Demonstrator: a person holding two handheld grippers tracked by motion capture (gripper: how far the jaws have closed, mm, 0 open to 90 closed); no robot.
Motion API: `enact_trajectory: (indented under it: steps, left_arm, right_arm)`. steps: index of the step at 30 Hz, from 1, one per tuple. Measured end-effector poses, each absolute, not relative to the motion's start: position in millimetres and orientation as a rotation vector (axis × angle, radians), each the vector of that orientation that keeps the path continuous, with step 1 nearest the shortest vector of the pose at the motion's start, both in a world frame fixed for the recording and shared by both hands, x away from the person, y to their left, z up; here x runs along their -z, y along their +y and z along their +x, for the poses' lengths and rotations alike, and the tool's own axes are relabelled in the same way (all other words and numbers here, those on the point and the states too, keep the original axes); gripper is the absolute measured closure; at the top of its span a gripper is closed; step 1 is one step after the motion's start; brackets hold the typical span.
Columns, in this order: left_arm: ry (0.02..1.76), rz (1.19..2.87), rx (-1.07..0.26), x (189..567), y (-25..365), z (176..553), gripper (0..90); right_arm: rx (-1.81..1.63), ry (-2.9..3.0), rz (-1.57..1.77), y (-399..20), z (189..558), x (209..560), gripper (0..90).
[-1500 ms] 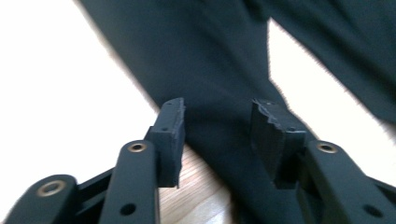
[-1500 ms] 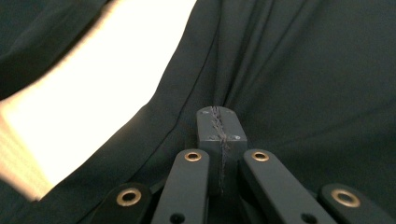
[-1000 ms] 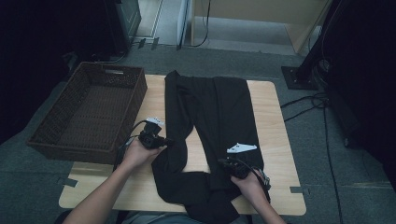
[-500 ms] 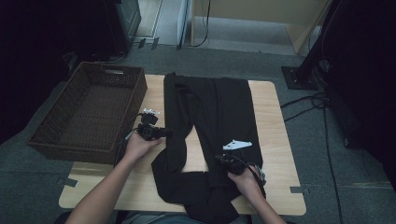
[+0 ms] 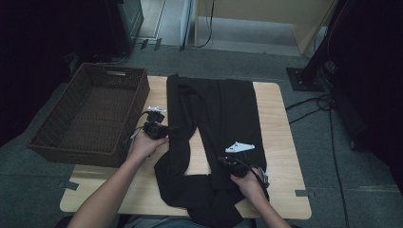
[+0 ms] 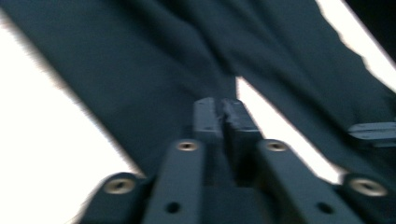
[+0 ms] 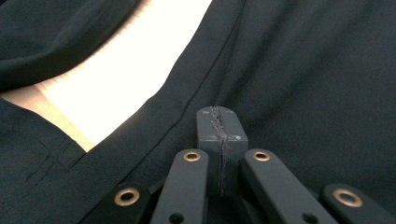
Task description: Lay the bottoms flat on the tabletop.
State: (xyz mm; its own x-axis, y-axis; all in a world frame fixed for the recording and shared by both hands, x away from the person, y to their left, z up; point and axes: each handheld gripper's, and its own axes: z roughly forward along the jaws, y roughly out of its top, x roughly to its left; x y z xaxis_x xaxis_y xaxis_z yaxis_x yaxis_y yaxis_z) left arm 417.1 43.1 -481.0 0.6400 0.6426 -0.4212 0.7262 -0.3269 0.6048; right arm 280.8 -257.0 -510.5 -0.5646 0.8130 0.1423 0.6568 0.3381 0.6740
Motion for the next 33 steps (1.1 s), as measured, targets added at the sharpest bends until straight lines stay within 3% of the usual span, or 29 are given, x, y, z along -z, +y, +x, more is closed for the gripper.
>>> enact_trajectory:
  steps: [4, 12, 15, 20, 22, 25, 27, 33]
  left_arm:
    - [1.036, 2.079, 0.127, 480.1, 13.9, 424.7, 69.2]
    - [1.066, 2.184, -0.007, 501.2, -25.4, 438.5, 56.0]
    - [1.046, 2.172, -0.093, 504.4, -27.7, 438.4, 62.4]
    - [1.04, 2.15, -0.155, 509.4, -29.8, 439.4, 88.2]
    - [1.04, 2.146, -0.137, 509.4, -30.0, 440.9, 89.9]
    - [1.102, 2.082, 0.05, 508.5, -25.1, 449.9, 90.0]
    - [1.084, 2.029, 0.09, 501.7, -24.9, 450.8, 90.0]
    - [0.899, 1.886, 0.218, 445.1, -42.8, 454.7, 90.0]
  right_arm:
    - [-1.04, 2.381, 1.328, -256.8, 281.1, 510.6, 90.0]
    - [-1.051, 2.368, 1.322, -256.9, 279.9, 511.8, 89.9]
    - [-1.049, 2.363, 1.314, -256.6, 278.4, 512.1, 89.9]
    - [-1.052, 2.349, 1.304, -255.2, 277.2, 513.0, 89.7]
    - [-1.053, 2.342, 1.294, -254.7, 277.1, 513.5, 89.7]
    - [-1.06, 2.338, 1.29, -254.6, 277.3, 514.1, 89.7]
    - [-1.066, 2.337, 1.295, -254.5, 277.7, 514.3, 89.7]
    - [-1.072, 2.333, 1.294, -252.2, 278.9, 514.7, 89.7]
